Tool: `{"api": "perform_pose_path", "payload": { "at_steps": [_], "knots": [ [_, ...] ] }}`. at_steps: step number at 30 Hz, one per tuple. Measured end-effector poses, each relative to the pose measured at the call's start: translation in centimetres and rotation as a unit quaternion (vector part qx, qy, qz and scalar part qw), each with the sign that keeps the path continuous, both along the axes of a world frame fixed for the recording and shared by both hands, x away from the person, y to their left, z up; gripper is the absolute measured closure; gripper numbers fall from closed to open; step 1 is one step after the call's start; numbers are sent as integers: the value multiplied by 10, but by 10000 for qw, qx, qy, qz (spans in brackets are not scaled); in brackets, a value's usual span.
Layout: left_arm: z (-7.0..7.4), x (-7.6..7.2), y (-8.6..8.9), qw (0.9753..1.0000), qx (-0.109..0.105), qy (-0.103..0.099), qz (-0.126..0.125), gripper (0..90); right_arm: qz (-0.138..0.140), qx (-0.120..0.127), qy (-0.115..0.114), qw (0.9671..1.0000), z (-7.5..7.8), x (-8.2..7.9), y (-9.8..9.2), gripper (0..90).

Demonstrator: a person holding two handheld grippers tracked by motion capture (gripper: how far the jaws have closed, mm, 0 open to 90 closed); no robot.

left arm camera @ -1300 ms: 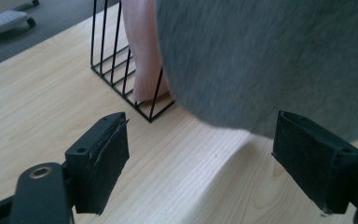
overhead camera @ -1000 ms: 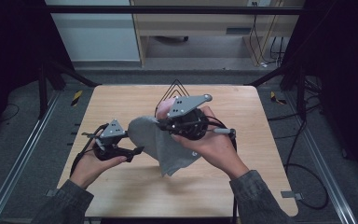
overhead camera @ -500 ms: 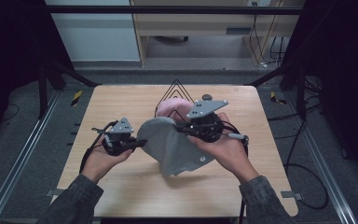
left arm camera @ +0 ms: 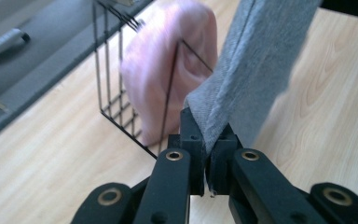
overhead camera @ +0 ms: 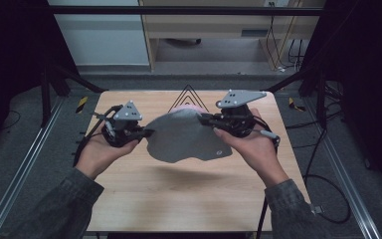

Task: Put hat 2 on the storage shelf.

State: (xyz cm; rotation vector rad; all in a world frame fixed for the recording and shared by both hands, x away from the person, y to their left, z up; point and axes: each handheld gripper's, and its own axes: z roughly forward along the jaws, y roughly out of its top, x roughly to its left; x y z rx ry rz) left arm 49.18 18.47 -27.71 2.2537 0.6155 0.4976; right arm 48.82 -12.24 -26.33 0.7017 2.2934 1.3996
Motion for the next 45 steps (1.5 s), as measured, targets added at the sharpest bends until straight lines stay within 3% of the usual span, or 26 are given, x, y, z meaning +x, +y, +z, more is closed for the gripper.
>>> {"api": "perform_pose_path", "payload": {
  "at_steps": [4,10,27,30,38,42,45],
  "knots": [
    [23,8,-4,9999,-23,-134,24,868,-54,134,-40,9999,16,7,-6,867],
    [52,17,-8,9991,-254,-328,84,869,-121,331,-72,9994,38,17,-13,867],
    [97,53,-24,9967,-498,-615,186,870,-410,667,-147,9968,78,57,-30,867],
    [102,60,-25,9956,-602,-677,219,870,-446,729,-160,9962,82,65,-31,866],
    [113,85,-35,9939,-631,-836,345,870,-538,935,-231,9939,91,92,-39,866],
    [107,99,-40,9940,-523,-863,419,870,-609,1000,-160,9930,83,116,-41,865],
    [100,108,-40,9944,-489,-815,456,870,-651,987,-120,9929,78,125,-41,865]
  ]
}}
